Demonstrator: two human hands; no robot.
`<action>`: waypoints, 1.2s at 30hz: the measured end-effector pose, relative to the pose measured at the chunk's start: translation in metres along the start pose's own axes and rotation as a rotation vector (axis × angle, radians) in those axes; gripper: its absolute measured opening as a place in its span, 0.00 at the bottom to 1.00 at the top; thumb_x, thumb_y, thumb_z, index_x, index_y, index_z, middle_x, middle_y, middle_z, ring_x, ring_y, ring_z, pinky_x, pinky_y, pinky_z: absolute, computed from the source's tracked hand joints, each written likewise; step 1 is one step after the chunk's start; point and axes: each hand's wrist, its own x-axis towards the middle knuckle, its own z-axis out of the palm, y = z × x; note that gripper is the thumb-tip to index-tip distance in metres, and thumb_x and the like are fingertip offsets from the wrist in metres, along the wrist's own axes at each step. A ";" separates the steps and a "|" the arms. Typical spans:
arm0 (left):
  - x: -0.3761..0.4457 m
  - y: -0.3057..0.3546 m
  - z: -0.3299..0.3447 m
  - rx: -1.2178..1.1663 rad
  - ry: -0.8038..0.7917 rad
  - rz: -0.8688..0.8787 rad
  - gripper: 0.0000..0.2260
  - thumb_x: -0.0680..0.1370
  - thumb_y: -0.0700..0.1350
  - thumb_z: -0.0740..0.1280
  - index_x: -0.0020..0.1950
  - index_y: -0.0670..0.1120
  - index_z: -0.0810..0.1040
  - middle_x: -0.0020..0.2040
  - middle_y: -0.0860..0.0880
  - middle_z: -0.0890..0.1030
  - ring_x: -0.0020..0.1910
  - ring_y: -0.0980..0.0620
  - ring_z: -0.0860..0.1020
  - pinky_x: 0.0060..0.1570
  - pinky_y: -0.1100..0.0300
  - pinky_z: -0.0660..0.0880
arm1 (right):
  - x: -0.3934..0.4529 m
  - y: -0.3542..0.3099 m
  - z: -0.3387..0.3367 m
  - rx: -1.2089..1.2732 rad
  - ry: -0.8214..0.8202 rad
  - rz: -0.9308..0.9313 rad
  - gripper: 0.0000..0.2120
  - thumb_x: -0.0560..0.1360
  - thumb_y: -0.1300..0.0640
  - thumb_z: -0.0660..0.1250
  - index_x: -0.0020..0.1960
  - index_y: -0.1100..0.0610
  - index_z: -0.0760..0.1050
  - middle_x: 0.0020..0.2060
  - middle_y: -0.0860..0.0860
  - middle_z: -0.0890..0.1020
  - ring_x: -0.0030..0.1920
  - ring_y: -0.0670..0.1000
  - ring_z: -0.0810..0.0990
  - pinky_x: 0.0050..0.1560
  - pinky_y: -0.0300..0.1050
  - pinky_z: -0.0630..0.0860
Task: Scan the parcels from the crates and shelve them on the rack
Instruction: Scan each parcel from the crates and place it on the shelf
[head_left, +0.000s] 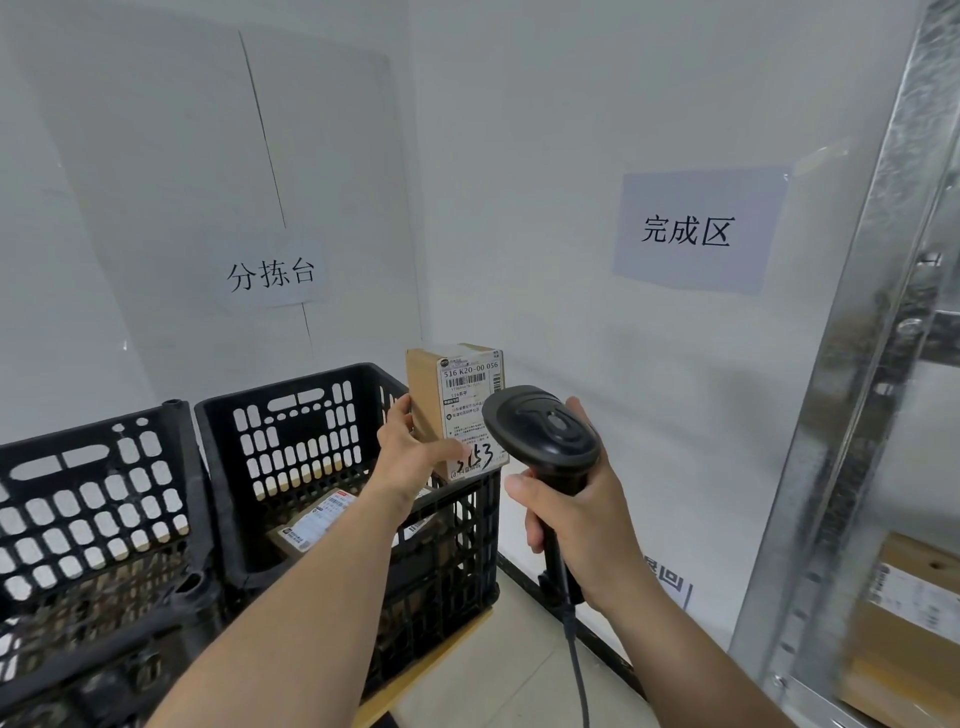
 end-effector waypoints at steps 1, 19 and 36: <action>0.000 -0.001 -0.001 0.003 0.000 -0.002 0.52 0.48 0.48 0.79 0.69 0.62 0.60 0.67 0.46 0.70 0.60 0.44 0.77 0.57 0.44 0.77 | 0.000 0.000 0.000 -0.005 -0.001 0.000 0.43 0.73 0.69 0.71 0.73 0.37 0.54 0.31 0.52 0.78 0.24 0.52 0.71 0.27 0.44 0.72; -0.028 0.005 -0.001 -0.116 -0.074 -0.010 0.38 0.72 0.38 0.73 0.75 0.56 0.57 0.57 0.48 0.80 0.54 0.48 0.82 0.56 0.47 0.78 | -0.001 0.013 -0.008 -0.281 0.230 -0.014 0.48 0.71 0.63 0.75 0.75 0.31 0.51 0.53 0.41 0.80 0.33 0.40 0.78 0.33 0.38 0.77; -0.153 -0.037 0.096 -0.120 -0.358 -0.142 0.22 0.78 0.45 0.67 0.69 0.57 0.65 0.57 0.49 0.81 0.42 0.60 0.82 0.53 0.53 0.79 | -0.109 0.031 -0.064 -0.452 0.577 0.079 0.51 0.67 0.58 0.77 0.65 0.17 0.50 0.60 0.34 0.77 0.61 0.52 0.80 0.56 0.65 0.79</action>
